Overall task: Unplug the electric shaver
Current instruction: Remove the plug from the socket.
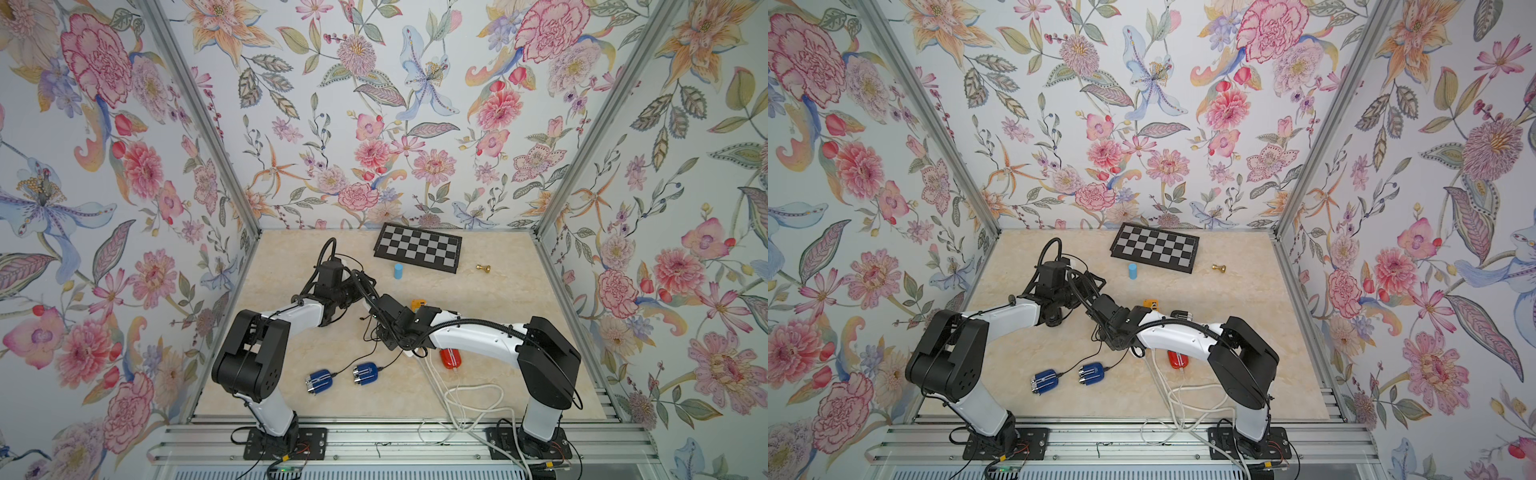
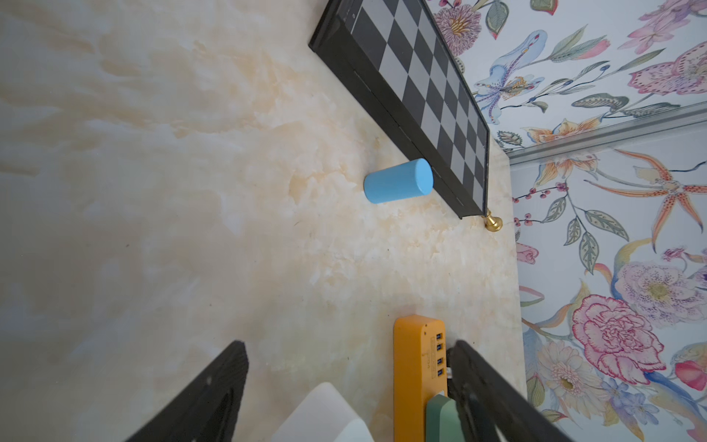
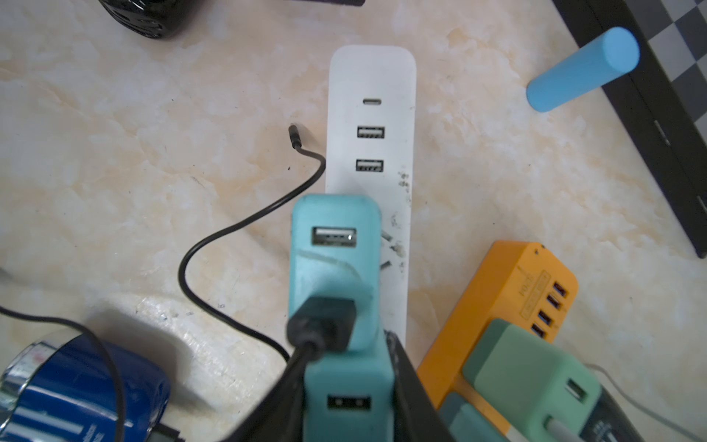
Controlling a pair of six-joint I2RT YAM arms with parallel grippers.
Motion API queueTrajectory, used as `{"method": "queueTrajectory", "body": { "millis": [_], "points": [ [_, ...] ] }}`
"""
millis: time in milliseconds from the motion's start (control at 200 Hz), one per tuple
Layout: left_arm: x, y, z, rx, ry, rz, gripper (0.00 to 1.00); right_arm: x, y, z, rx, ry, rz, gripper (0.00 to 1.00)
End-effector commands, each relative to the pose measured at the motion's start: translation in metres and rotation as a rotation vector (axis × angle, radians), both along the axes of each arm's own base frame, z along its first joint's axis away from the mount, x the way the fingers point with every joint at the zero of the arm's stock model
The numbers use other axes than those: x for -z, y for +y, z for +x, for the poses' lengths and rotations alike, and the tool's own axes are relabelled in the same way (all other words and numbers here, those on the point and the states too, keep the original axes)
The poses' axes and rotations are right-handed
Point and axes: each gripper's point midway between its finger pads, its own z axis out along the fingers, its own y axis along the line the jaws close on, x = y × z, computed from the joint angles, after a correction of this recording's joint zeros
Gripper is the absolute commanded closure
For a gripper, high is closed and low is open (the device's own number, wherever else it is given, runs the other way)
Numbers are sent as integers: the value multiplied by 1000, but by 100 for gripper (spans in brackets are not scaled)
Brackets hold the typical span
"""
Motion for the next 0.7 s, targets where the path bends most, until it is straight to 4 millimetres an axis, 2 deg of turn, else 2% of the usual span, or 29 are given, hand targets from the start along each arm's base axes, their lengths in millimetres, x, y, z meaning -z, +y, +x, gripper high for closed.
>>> {"method": "queueTrajectory", "body": {
  "millis": [0, 310, 465, 595, 695],
  "points": [
    [-23, -3, -3, -21, -92, -168, 14, -45, 12, 20, 9, -86, 153, 86],
    [-13, -5, -13, -1, -135, -207, 23, -53, 20, 20, -43, -4, 260, 86],
    [-10, -8, -17, 6, -146, -264, 30, -55, 27, 17, -73, 39, 305, 86],
    [1, -7, -21, 11, -130, -247, 30, -56, 25, 20, -61, 46, 314, 87],
    [11, -5, -26, 17, -104, -211, 27, -57, 22, 23, -44, 37, 313, 87]
  ]
}}
